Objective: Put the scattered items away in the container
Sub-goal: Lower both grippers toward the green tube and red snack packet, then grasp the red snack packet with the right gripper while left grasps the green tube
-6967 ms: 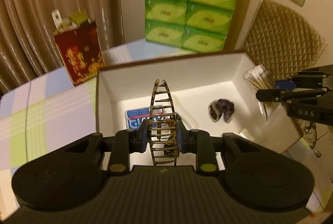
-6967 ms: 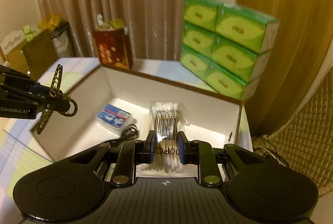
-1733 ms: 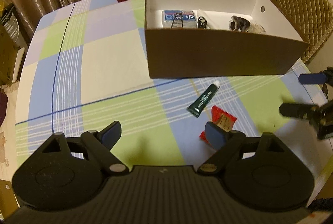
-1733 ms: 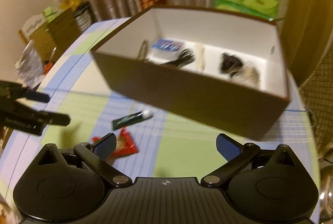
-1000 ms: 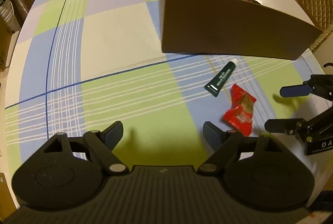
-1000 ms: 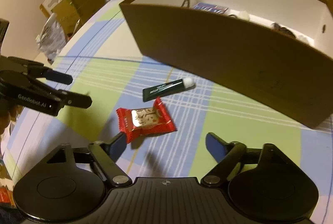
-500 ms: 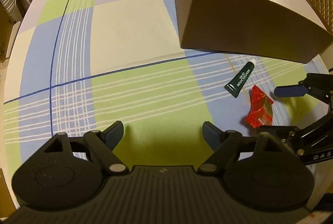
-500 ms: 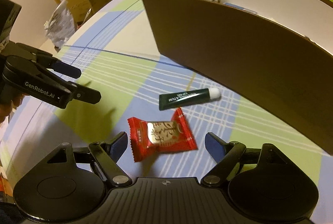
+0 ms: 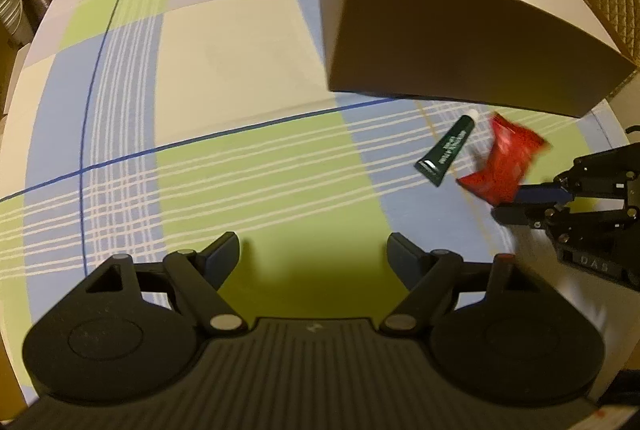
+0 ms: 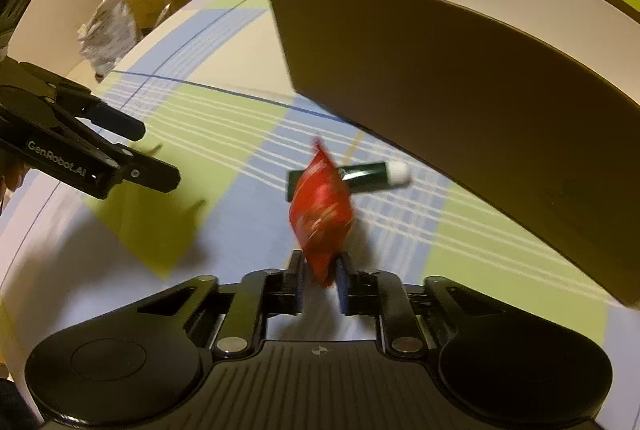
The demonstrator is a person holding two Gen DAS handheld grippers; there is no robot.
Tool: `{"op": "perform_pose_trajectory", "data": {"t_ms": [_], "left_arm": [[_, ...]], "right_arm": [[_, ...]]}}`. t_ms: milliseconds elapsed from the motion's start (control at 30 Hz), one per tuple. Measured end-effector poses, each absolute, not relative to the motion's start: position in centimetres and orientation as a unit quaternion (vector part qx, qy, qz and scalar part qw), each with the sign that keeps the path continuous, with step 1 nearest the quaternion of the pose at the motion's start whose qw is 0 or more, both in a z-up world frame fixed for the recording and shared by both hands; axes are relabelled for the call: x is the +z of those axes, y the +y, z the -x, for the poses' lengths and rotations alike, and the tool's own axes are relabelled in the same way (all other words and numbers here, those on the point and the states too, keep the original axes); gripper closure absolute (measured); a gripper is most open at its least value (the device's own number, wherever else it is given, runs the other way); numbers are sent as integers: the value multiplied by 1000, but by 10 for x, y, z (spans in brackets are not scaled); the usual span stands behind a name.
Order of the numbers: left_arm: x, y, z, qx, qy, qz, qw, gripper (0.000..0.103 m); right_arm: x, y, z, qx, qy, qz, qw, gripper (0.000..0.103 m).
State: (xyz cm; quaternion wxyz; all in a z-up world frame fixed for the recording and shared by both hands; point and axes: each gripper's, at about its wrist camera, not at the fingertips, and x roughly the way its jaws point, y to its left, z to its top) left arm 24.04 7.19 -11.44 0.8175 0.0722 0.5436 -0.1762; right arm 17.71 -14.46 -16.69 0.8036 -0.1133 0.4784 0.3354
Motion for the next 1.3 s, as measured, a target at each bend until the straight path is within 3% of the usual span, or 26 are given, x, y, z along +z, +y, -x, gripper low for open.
{"op": "perform_pose_trajectory", "data": {"t_ms": [300,333,400,433,967,1100,1300], "left_arm": [[-111,47,-242,-209,532,-87,816,28],[-111,46,-243,-211,532,-88,816,28],[-112,44,-244,-212,531,-90,815,28],[-112,43,-244,-212,531,-90,815,27],[-113,59,-256,-190,536,-84,818,28],[-114,58,-258,-194,535,-85,818,29],[-113,45,-261,-211,531,-93,816,30]], "right_arm": [[-148,-194,-175,290,491,59,819,90],[-145,-196,-175,288,488,57,822,86],[-140,-196,-176,281,476,54,831,39],[-138,-194,-176,279,468,51,837,34],[-168,-144,-204,324,425,179,826,33],[-175,-139,-203,326,420,203,822,55],[-174,-148,-199,320,424,204,822,60]]}}
